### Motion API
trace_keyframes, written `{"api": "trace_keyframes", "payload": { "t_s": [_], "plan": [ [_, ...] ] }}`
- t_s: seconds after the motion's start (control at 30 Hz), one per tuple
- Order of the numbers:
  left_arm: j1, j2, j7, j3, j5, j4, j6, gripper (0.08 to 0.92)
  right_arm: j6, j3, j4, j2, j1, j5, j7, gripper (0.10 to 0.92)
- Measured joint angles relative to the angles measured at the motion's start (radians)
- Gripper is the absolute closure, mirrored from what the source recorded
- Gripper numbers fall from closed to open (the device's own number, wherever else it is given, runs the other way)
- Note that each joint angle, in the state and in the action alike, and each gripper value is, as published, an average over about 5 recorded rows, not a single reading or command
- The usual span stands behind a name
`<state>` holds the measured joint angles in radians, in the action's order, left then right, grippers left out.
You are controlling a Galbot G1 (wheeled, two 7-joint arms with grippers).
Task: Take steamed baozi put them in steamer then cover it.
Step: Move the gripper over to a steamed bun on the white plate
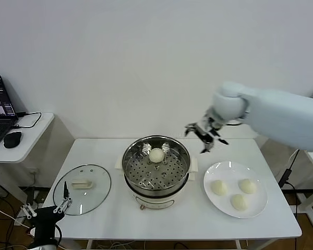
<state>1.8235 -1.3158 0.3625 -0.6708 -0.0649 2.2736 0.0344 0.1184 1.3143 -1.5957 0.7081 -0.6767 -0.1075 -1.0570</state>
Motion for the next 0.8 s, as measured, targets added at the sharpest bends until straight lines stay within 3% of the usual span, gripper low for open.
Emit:
{"api": "trace_keyframes", "payload": {
  "t_s": [0.37,0.8],
  "plan": [
    [-0.027,0.001,-0.003,-0.010,0.006,-0.023,0.000,0.177,0.117,-0.076,-0.078,-0.210,0.185,0.067,0.019,0.203],
    [-0.028,-0.004,-0.004,-0.028,0.012,-0.028,0.000,0.177,0.164,-0.304,-0.020,-0.223,0.543,0.185,0.063,0.202]
  ]
}}
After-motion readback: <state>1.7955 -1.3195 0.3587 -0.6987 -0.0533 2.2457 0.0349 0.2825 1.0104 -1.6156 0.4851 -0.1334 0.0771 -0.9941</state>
